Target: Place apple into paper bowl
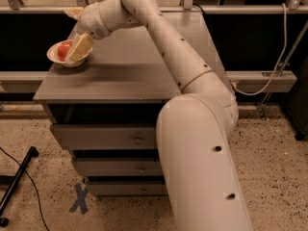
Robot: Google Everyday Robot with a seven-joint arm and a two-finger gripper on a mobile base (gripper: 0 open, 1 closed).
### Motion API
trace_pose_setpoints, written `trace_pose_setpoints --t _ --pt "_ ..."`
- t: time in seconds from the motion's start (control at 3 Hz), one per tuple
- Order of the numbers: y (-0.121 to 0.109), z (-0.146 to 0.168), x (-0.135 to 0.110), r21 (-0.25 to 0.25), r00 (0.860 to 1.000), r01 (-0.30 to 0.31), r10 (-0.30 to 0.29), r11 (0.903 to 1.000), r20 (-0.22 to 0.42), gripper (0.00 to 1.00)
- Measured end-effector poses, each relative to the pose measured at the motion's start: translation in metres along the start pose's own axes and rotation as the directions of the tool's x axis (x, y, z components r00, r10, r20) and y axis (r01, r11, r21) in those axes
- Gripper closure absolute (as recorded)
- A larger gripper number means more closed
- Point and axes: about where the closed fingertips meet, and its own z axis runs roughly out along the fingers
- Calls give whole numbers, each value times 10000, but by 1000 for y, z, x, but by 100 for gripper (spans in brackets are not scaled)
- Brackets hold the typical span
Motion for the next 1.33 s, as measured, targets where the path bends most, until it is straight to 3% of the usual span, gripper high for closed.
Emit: trace_pose_setpoints --t 0.67,1.0,1.33 --pt "-23 -88 -5 1067 9915 217 -76 9941 -1302 0" --pt "-27 -145 7 1944 9818 29 341 9809 -1866 0" --pt "-24 -151 15 1988 9799 -55 449 9800 -1942 0"
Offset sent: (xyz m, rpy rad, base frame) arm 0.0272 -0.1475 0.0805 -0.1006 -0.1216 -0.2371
